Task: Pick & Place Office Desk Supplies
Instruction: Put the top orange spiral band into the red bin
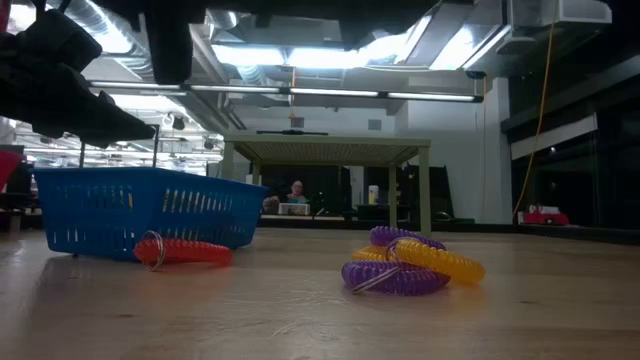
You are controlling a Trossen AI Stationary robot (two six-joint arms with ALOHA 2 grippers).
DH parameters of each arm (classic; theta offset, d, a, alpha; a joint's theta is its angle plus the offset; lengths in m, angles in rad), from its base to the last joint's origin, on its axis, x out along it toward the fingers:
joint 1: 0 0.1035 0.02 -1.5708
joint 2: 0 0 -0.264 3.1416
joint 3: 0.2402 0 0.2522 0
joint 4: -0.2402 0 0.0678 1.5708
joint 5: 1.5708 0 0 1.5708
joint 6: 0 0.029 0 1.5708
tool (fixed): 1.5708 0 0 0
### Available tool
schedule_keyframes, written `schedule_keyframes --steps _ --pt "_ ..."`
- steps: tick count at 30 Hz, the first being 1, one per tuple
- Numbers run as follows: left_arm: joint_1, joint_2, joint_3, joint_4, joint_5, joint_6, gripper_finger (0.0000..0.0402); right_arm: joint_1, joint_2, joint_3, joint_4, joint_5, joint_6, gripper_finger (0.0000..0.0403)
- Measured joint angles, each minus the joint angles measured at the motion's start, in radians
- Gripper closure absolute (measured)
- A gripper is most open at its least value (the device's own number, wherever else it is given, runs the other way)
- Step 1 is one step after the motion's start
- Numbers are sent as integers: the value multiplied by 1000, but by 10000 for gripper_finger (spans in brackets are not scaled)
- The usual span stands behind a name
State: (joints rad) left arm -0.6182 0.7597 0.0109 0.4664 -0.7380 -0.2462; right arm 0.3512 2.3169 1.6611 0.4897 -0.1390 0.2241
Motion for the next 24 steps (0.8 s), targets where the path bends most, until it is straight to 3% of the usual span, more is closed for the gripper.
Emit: schedule_keyframes --steps 6,14,24 --pt "0 0 0 -1 -2 5 274 4 102 127 -28 -44 15 394" --pt "-1 0 0 0 2 6 274 11 259 468 -349 -86 -22 394" --pt "-2 0 0 0 6 -1 274 15 263 488 -446 -137 -28 390"
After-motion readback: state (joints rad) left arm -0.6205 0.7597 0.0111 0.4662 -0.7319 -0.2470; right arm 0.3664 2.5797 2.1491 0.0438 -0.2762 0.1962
